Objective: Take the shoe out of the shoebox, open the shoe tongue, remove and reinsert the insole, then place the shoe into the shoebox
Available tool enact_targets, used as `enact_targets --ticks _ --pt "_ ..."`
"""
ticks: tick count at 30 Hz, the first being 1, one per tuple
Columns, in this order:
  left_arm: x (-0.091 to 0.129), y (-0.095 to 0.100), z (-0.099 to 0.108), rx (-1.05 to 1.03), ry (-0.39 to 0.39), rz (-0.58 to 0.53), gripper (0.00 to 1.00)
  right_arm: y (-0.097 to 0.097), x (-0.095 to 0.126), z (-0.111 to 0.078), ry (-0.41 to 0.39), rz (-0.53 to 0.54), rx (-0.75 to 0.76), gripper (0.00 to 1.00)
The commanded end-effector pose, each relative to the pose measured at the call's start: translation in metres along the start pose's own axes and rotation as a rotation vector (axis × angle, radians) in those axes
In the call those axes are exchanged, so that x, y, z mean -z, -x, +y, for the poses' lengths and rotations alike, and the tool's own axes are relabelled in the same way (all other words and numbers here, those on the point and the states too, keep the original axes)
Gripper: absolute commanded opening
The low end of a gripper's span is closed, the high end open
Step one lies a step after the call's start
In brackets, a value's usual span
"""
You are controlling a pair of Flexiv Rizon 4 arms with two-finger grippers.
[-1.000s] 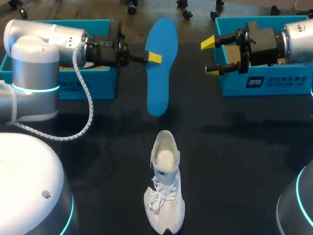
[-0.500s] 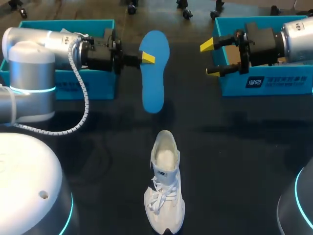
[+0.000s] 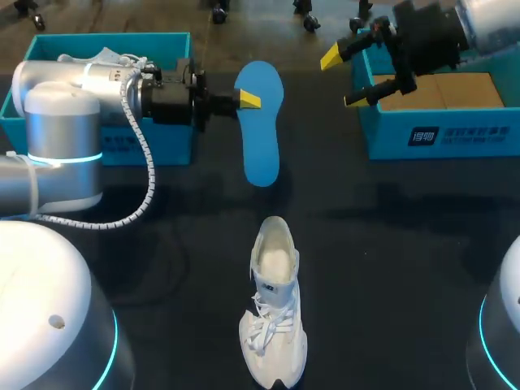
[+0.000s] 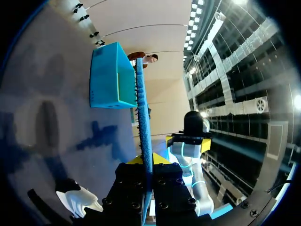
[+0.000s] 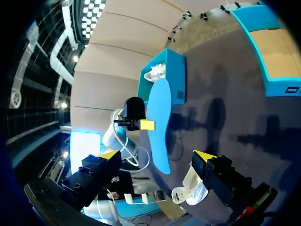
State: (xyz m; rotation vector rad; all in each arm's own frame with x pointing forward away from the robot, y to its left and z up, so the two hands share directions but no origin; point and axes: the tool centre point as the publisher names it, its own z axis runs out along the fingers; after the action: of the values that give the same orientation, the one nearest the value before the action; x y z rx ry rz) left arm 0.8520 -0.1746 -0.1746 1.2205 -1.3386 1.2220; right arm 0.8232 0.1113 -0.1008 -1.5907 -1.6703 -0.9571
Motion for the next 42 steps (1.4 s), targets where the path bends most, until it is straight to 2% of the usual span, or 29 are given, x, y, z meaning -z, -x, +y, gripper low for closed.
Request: enact_targets --ticks 1,10,27,33,42 --pt "-0.001 0.001 0.001 -0.001 -0.004 0.0 0.0 -0.02 0.003 0.006 -0.022 -0.268 -0.015 1.0" --pt "-0.001 0.001 0.001 -0.001 -0.004 0.0 0.0 -0.048 0.004 0.007 -0.034 -0.509 -0.074 1.0" --pt "-0.001 0.001 0.001 -0.001 -0.004 0.0 0.0 -0.087 -0.011 0.005 -0.065 -0.806 -0.141 1.0" --pt "-0.001 0.001 0.001 -0.001 -0.004 0.0 0.0 -0.095 -0.023 0.008 -0.08 -0.872 -0.156 1.0" --pt "-0.001 0.001 0.001 -0.001 -0.004 0.0 0.0 -0.099 -0.037 0.011 -0.09 -0.895 -0.159 1.0"
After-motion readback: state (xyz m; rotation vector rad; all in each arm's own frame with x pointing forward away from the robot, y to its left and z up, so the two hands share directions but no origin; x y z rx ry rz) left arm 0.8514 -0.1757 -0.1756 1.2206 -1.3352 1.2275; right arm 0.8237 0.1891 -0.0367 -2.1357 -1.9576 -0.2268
